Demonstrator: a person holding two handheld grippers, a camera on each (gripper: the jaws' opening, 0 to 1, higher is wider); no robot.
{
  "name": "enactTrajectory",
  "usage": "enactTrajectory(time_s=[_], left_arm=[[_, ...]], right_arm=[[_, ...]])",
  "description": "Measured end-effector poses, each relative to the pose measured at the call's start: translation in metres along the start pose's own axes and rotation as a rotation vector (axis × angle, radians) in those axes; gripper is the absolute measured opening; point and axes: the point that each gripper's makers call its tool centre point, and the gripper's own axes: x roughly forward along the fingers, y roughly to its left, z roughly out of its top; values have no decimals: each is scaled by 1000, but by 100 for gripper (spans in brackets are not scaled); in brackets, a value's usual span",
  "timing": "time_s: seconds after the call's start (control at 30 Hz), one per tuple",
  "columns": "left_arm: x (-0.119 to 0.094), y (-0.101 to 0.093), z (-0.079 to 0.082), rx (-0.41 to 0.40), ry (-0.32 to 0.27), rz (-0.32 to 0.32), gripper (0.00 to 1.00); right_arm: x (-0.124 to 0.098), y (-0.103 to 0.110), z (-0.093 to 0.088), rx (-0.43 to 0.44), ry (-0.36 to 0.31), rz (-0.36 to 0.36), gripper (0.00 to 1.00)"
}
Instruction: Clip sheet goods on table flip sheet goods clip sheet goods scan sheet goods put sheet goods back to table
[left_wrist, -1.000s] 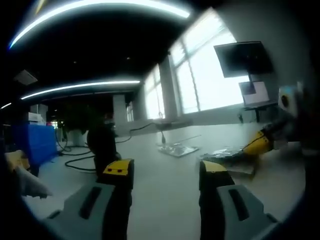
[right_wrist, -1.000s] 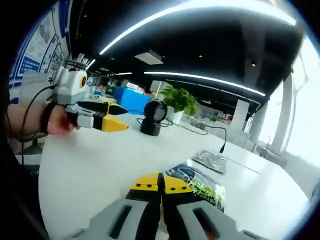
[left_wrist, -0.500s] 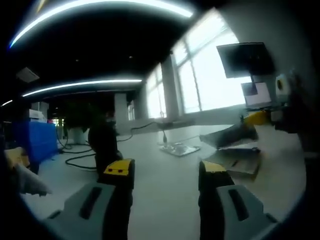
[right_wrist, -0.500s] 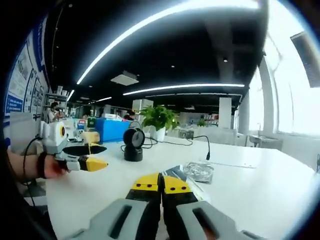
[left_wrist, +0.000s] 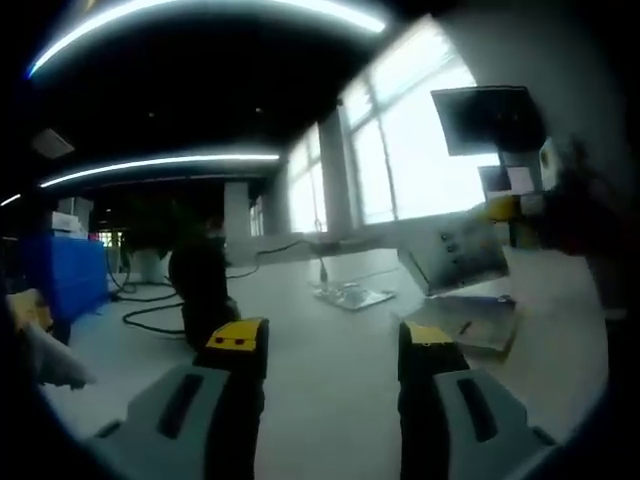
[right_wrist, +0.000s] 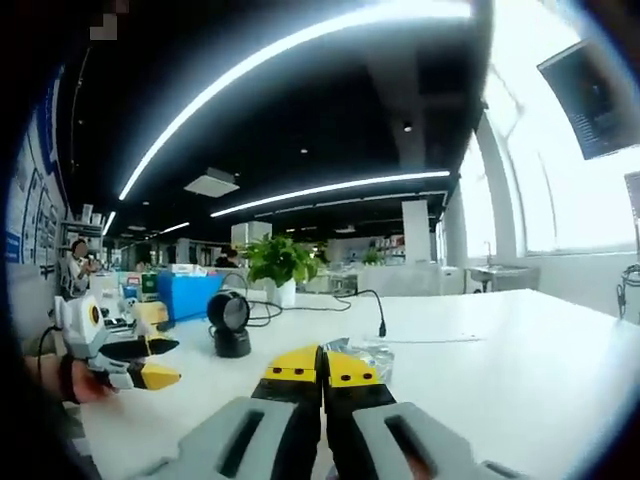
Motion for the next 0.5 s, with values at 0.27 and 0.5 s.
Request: enactTrajectory(time_s=[0.27, 0.5], left_arm=[[-2, 1, 4, -2, -22, -1, 44], [-2, 2, 3, -18, -22, -6, 44]], right_arm=[[0, -17, 11, 8, -25, -47, 0], [0, -25, 25, -26, -47, -83, 0]])
